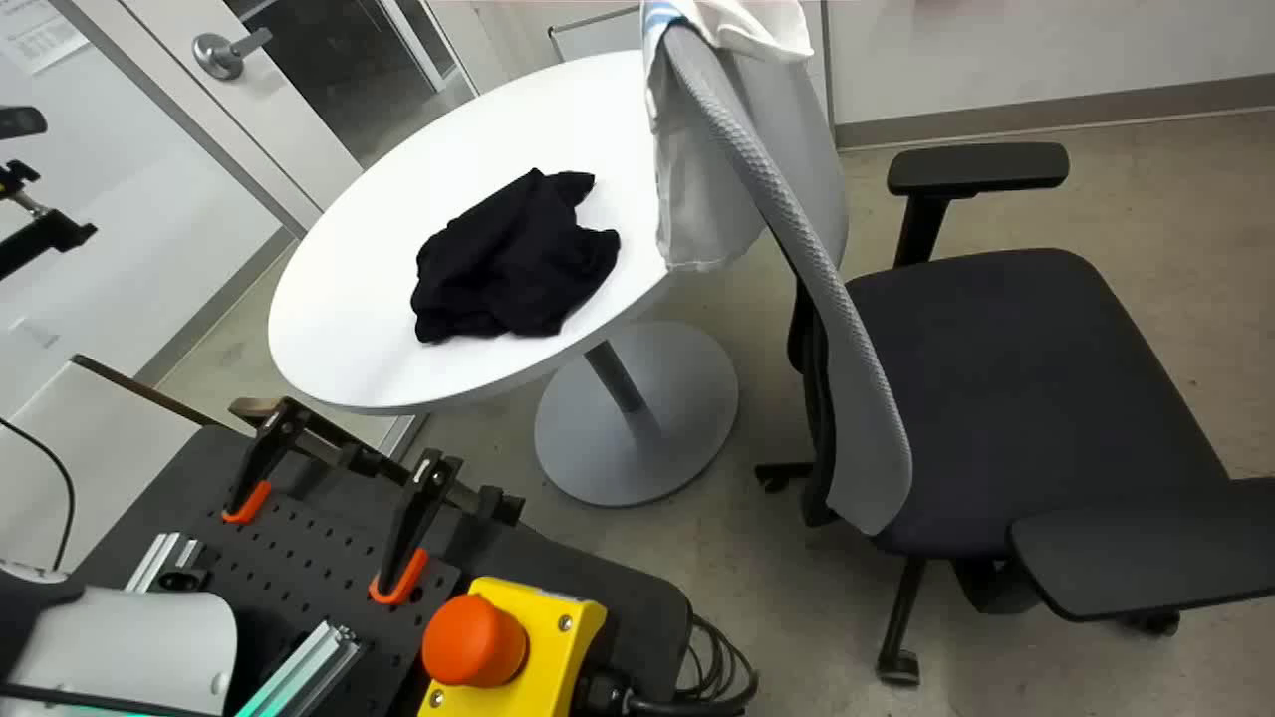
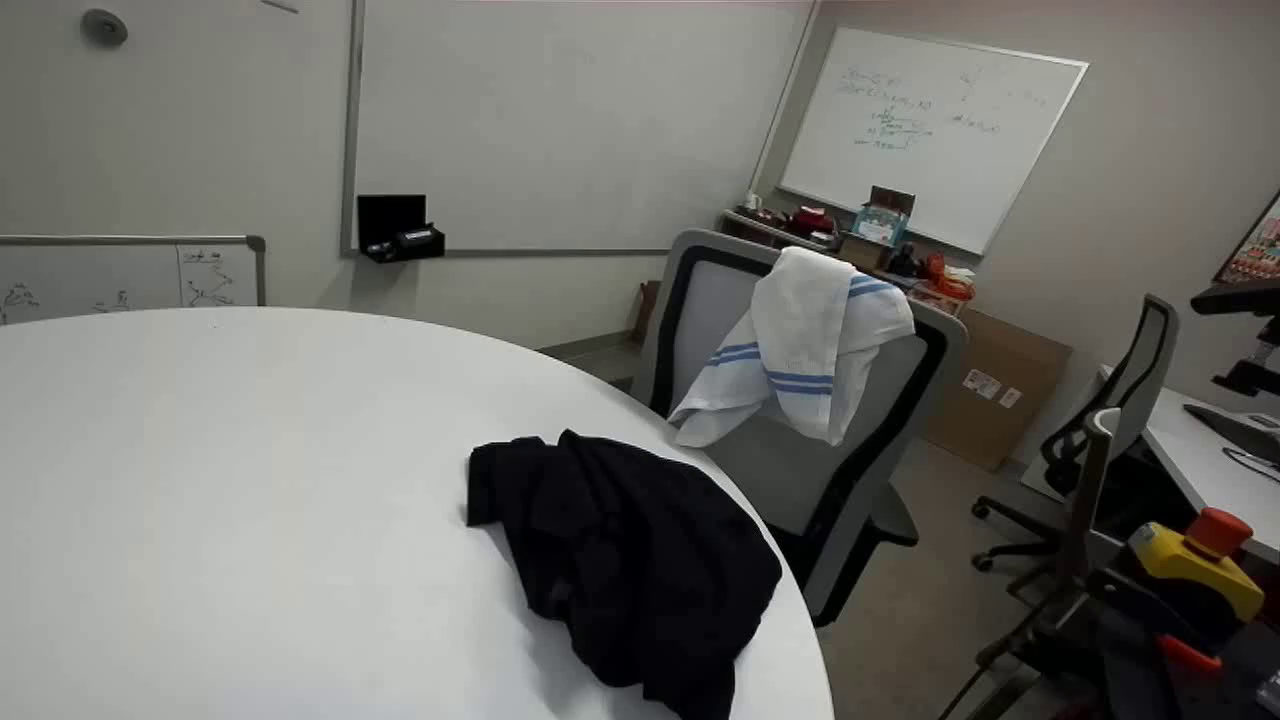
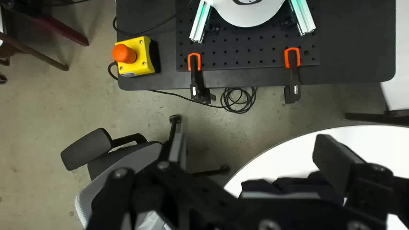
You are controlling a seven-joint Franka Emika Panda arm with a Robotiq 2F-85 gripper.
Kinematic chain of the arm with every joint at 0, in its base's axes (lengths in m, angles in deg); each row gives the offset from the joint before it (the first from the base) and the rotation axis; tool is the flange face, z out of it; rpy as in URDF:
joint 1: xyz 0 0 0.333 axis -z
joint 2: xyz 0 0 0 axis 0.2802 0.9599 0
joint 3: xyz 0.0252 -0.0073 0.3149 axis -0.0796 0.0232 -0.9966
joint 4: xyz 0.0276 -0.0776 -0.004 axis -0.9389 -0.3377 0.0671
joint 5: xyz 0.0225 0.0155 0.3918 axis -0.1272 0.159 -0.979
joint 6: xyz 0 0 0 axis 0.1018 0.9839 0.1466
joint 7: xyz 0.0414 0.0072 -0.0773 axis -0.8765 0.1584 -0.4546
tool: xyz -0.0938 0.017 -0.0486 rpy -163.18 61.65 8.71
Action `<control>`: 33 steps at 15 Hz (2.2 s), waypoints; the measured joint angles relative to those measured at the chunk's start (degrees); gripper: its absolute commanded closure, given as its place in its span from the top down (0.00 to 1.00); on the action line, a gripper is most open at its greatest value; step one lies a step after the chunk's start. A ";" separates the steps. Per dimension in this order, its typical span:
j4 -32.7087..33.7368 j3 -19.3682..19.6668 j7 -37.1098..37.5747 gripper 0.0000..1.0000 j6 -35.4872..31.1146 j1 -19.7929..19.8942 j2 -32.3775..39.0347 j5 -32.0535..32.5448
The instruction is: Take the white towel from the back of the chair and place it on the black cloth on the table
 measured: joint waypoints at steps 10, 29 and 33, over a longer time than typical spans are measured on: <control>0.16 3.30 2.66 1.00 -15.25 2.74 0.92 5.00; 26.57 11.68 14.36 1.00 -34.36 12.85 44.59 13.54; 34.63 12.99 14.31 0.99 -30.45 10.26 53.02 11.96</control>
